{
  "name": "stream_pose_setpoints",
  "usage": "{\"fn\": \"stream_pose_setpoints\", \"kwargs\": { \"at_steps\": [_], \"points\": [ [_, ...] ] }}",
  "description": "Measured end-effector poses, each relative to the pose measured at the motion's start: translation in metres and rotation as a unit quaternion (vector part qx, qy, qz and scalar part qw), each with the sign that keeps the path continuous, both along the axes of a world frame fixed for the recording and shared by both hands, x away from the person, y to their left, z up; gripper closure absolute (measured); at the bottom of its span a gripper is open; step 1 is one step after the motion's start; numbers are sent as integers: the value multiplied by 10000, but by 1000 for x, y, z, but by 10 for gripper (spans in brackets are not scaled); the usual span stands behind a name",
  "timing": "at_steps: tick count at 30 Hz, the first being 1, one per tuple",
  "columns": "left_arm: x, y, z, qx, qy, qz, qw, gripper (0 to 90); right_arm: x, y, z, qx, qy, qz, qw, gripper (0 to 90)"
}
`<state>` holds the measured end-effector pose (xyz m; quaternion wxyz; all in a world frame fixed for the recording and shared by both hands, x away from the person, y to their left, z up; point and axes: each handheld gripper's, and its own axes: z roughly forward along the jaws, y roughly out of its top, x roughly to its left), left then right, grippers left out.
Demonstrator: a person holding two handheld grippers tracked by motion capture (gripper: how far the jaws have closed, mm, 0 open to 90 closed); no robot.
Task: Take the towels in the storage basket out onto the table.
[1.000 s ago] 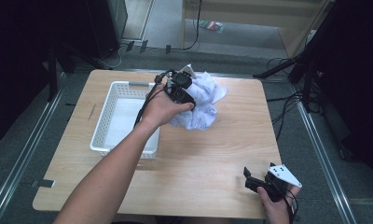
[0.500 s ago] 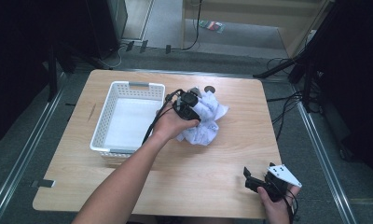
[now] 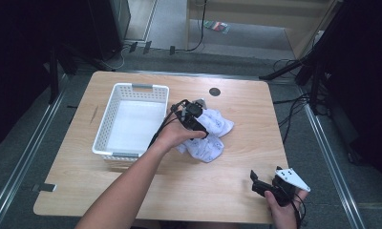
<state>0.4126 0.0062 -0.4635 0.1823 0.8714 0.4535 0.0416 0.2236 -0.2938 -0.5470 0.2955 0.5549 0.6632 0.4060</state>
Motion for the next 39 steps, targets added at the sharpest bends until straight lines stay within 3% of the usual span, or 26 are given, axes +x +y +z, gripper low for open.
{"fn": "stream_pose_setpoints", "kwargs": {
  "at_steps": [4, 8, 15, 27, 33, 39],
  "points": [
    [-1, 7, 8, -340, 93, -8, 9994, 15, 0, 0, 0, 20, 9, -18, 10000, 19],
    [-6, 11, 16, -304, -156, -51, 9994, 0, 0, 0, 0, 8, 15, -17, 10000, 21],
    [-11, 29, 34, -564, -358, 123, 9977, 0, 0, 0, 0, 0, 23, -27, 10000, 25],
    [-14, 63, 46, -484, -531, 315, 9969, 0, 1, 1, 0, -30, 25, -20, 10000, 30],
    [-18, 82, 50, -633, -527, 431, 9957, 0, 0, 1, 0, -45, 20, -32, 10000, 33],
    [-22, 99, 56, -583, -632, 526, 9949, 0, 0, 1, 0, -54, 23, -35, 10000, 33]
  ]
}}
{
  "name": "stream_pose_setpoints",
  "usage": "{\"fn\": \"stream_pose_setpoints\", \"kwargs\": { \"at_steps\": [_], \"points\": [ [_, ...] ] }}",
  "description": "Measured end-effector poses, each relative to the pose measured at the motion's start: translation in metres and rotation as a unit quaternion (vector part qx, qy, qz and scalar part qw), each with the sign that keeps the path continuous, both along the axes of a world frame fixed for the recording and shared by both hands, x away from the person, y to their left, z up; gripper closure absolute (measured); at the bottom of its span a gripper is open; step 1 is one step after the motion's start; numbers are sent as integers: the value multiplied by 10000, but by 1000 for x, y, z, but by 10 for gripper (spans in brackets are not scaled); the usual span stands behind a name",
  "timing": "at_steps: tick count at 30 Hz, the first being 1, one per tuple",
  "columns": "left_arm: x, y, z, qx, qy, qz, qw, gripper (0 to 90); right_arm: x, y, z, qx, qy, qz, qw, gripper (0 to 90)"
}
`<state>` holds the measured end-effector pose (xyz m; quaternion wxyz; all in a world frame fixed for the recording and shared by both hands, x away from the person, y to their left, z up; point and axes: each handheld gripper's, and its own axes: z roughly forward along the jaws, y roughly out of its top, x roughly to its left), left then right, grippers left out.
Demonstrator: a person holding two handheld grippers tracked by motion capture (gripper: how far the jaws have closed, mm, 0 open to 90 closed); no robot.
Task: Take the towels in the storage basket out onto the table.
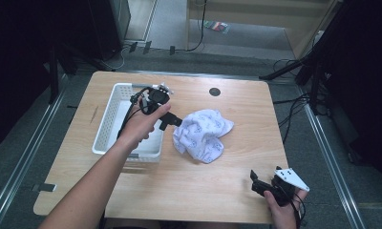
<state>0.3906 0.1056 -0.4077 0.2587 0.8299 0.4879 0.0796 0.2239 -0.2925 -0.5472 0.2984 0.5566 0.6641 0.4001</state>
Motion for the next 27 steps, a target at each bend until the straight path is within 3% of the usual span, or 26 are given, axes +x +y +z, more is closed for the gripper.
{"fn": "stream_pose_setpoints", "kwargs": {
  "at_steps": [14, 27],
  "points": [
    [-13, 43, 2, 94, -163, 260, 9995, 0, 0, 0, 0, 7, -4, -9, 10000, 35],
    [-33, 81, -5, -81, -351, 518, 9980, 1, 0, -2, 0, 86, 6, -105, 9999, 37]
  ]
}}
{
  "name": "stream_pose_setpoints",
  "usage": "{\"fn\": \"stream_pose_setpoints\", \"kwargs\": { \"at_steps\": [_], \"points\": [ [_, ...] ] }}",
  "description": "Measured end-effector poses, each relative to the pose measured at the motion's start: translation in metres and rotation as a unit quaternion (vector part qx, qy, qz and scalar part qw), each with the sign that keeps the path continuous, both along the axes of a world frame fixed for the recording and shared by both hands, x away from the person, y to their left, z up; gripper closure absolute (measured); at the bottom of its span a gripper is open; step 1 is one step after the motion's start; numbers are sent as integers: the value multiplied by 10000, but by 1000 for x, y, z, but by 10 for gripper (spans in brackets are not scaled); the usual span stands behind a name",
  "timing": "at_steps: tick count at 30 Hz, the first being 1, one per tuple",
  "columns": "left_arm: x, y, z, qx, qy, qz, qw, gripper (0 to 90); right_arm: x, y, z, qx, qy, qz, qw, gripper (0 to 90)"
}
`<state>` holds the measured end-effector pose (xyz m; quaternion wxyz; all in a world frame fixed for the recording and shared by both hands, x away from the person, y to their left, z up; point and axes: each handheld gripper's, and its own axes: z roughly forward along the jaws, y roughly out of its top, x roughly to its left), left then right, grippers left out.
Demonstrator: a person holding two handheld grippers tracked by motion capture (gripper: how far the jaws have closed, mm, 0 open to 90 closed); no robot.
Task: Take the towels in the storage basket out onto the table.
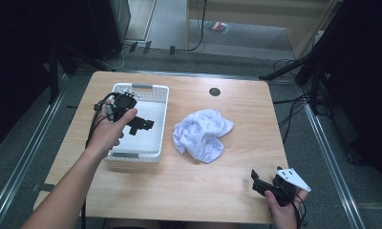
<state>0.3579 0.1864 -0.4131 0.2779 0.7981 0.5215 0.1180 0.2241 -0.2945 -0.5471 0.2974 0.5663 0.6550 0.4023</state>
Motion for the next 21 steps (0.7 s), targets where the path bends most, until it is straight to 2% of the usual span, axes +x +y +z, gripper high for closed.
{"fn": "stream_pose_setpoints", "kwargs": {
  "at_steps": [13, 21],
  "points": [
    [-32, 50, -10, -266, -319, 312, 9986, 2, 0, -1, 0, 17, -13, -40, 10000, 36],
    [-55, 78, -18, -436, -592, 503, 9960, 2, 0, 0, 0, -2, -6, -64, 10000, 36]
  ]
}}
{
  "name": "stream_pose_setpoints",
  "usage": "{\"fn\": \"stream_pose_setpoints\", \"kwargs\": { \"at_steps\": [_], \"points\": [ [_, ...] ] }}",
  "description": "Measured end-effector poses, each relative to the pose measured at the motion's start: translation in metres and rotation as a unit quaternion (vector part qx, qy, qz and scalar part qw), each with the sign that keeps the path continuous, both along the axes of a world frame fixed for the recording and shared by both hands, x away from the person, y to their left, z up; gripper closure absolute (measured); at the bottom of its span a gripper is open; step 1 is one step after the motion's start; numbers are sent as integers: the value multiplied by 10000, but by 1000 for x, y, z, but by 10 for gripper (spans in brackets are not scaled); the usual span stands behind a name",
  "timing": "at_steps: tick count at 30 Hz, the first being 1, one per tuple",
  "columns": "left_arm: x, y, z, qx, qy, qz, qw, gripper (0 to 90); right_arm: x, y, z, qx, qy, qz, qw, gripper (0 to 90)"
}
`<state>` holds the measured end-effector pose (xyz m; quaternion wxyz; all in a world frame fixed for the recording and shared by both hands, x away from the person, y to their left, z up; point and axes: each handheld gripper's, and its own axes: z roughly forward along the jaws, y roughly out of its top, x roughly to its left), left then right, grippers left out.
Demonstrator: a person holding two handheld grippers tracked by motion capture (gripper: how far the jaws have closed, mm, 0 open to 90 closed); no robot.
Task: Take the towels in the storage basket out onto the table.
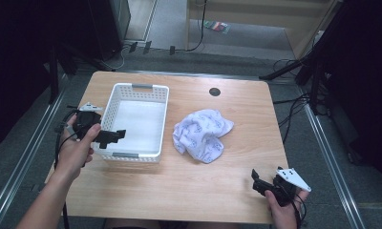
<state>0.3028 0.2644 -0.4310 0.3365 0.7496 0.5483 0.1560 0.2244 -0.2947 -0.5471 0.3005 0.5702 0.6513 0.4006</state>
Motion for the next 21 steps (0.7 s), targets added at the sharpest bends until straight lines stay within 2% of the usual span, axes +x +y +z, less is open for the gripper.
{"fn": "stream_pose_setpoints", "kwargs": {
  "at_steps": [10, 14, 21],
  "points": [
    [-23, 26, -9, -159, -257, 202, 9993, 2, 0, 1, 0, -27, 11, -18, 10000, 35],
    [-32, 37, -13, -223, -361, 173, 9990, 2, 0, 1, 0, -34, 12, -19, 10000, 35],
    [-47, 54, -24, -374, -538, 303, 9974, 2, 0, 1, 0, -56, 24, -2, 10000, 35]
  ]
}}
